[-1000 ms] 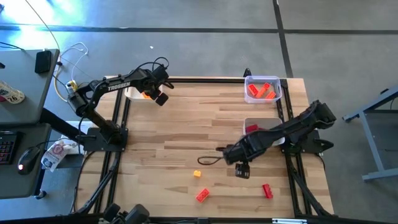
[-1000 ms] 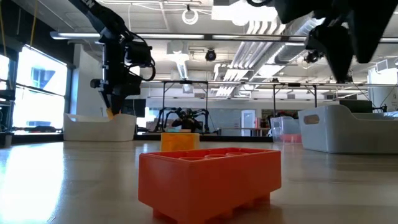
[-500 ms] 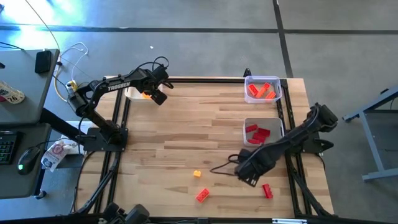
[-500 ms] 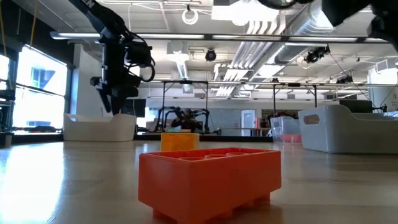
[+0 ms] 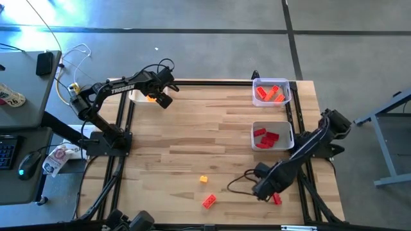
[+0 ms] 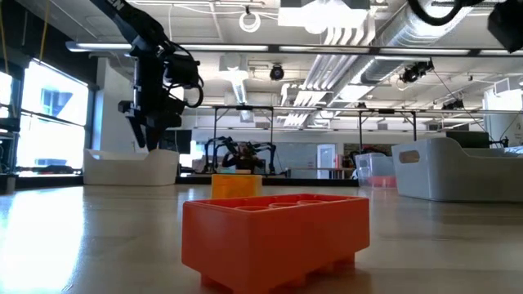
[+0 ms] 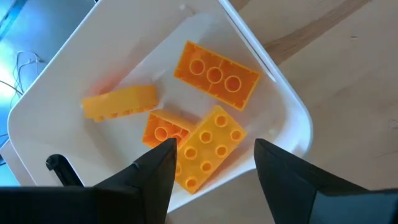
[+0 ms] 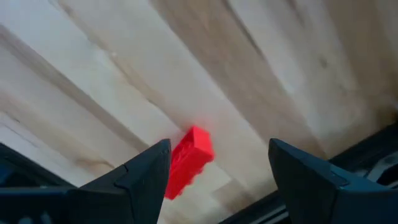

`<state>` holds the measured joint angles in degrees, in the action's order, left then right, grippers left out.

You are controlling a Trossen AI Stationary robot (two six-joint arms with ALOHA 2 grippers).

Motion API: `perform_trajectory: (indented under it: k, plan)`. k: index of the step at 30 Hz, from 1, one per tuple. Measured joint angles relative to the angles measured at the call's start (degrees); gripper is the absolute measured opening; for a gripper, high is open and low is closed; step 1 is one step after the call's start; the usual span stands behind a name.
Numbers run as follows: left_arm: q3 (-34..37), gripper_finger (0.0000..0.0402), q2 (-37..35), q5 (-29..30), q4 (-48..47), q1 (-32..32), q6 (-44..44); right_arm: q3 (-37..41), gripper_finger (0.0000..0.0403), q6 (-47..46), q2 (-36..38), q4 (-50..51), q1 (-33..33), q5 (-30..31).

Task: Sort & place blocks by color
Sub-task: Put the red game piece into the gray bin

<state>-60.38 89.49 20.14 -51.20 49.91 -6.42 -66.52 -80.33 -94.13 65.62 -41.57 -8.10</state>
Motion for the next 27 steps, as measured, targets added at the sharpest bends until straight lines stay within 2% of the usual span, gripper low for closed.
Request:
perform_trajectory:
  k: [5,14,22,27]
  plan:
    - [0.0,0.0200,0.0,0.0,0.0,0.0,0.0,0.0,0.0256,-9.9,0.0,-0.2,-3.6,0.1]
    - [0.0,0.0200,0.0,-1.6,0.0,0.0,0.0,0.0,0.0256,-27.2,0.0,-2.1,-10.1,6.4]
    - [0.0,0.0200,0.0,-3.1,0.0,0.0,-0.5,0.0,0.0256,-37.5,0.0,-3.5,-14.7,9.0]
    - [0.0,0.0200,0.0,-3.2,0.0,0.0,-0.9,0.0,0.0256,-39.8,-1.9,-4.8,-16.0,9.8]
